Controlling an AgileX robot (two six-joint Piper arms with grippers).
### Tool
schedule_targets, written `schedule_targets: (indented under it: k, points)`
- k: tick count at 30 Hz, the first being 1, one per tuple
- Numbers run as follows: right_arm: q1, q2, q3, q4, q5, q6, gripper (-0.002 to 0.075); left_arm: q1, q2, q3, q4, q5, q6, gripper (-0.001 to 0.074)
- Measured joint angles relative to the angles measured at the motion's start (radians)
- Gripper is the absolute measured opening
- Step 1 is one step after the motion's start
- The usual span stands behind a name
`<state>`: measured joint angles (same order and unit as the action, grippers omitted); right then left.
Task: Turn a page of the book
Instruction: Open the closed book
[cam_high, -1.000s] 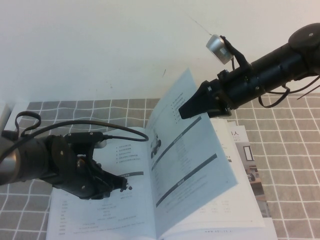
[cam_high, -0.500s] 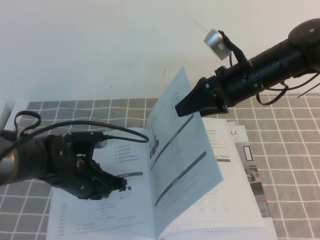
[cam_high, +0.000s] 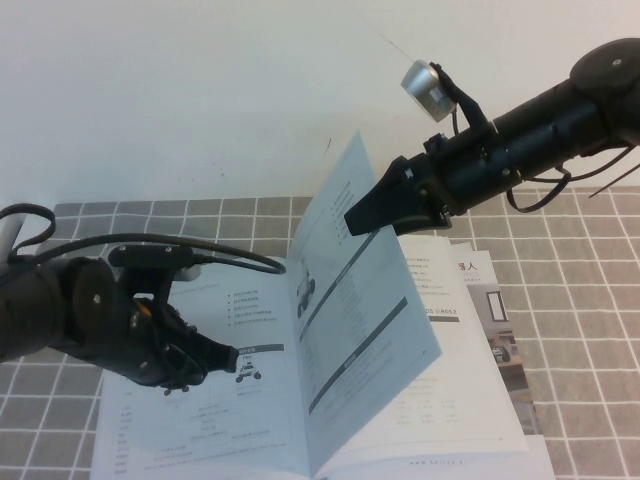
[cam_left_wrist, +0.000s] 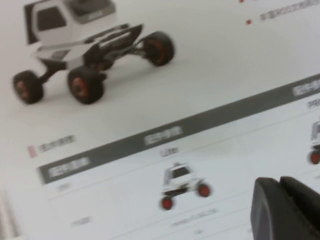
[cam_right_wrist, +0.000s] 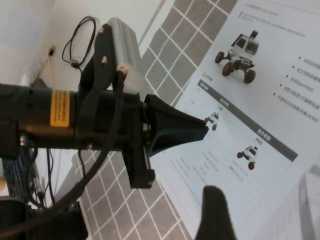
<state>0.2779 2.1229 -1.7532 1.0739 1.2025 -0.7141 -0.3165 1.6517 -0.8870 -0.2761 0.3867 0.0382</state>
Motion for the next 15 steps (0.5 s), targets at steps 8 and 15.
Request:
schedule_targets:
  k: [8, 15]
  points:
    - [0.0, 0.0, 0.0, 0.024, 0.0, 0.0, 0.0447, 0.086, 0.0, 0.0, 0.032, 0.013, -0.021, -0.0004]
    - [0.011, 0.0, 0.0, 0.027, 0.0, -0.004, 0.0447, 0.095, 0.028, 0.0, 0.034, 0.001, -0.021, -0.0004]
